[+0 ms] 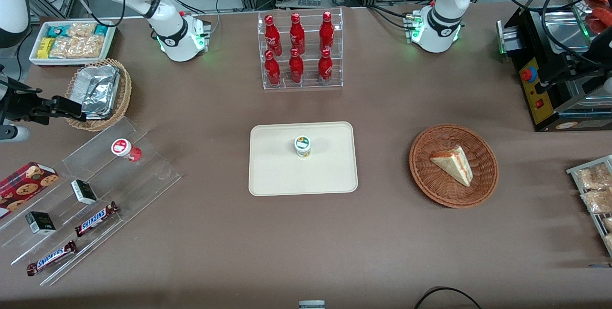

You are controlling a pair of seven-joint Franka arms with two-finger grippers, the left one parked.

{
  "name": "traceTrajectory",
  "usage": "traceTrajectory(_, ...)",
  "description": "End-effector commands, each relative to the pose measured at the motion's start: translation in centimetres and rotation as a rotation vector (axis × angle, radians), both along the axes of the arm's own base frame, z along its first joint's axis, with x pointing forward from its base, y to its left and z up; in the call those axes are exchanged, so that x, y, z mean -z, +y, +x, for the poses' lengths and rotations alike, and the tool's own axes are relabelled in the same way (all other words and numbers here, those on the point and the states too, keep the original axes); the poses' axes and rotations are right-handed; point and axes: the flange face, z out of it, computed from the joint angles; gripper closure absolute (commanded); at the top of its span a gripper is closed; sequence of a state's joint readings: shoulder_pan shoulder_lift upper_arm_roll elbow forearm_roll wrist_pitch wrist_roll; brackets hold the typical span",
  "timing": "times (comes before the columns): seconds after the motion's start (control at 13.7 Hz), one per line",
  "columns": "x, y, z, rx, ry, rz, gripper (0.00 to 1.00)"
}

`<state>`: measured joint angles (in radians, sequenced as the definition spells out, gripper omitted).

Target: Place green gum on tray

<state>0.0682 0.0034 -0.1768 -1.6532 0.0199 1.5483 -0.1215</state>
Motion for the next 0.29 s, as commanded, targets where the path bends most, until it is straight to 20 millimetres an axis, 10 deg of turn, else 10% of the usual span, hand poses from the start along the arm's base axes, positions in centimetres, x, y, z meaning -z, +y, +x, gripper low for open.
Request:
traceTrajectory(0.0,-0.32,-0.57,-0.11,0.012,0.004,-0.006,0.01)
traceTrajectory(0.22,0.0,-0.26,0.11,0.005,0.007,-0.006,0.01)
